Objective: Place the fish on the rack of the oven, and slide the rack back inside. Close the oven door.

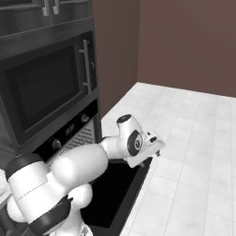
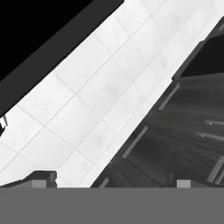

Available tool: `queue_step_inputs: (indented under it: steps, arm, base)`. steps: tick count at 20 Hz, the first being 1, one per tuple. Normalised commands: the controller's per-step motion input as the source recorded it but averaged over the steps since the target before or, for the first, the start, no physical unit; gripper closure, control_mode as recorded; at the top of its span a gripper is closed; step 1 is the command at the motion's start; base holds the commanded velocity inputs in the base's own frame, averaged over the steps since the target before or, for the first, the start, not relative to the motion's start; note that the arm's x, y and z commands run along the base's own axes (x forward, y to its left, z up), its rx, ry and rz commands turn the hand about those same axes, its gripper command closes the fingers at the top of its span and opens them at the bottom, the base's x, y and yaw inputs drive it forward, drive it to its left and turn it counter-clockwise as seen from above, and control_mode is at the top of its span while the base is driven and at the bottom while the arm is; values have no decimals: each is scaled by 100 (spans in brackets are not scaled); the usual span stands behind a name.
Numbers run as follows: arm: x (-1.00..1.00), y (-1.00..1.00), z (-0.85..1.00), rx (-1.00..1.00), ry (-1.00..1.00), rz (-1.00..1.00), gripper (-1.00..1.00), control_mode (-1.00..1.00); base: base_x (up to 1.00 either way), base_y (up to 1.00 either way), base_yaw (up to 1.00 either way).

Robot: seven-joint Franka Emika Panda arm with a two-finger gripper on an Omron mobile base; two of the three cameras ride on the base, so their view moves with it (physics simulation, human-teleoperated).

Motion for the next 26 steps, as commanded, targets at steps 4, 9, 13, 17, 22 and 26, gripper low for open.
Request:
queue_step_inputs:
  steps: [4,9,13,17,22,26]
  arm:
    - [-66,0,22,13,-17,0,-100,-100]
    - [-6,1,0,14,-36,0,-100,-100]
    - [0,6,0,14,-51,0,-100,-100]
    - [-2,9,3,12,-50,0,-100,-100]
    - [-10,9,6,12,-20,0,-100,-100]
    - [0,0,-13,14,-1,0,-100,-100]
  base:
    - [0,0,0]
    - [0,0,0]
    - [0,0,0]
    - [0,0,0]
    - [0,0,0]
    - [0,0,0]
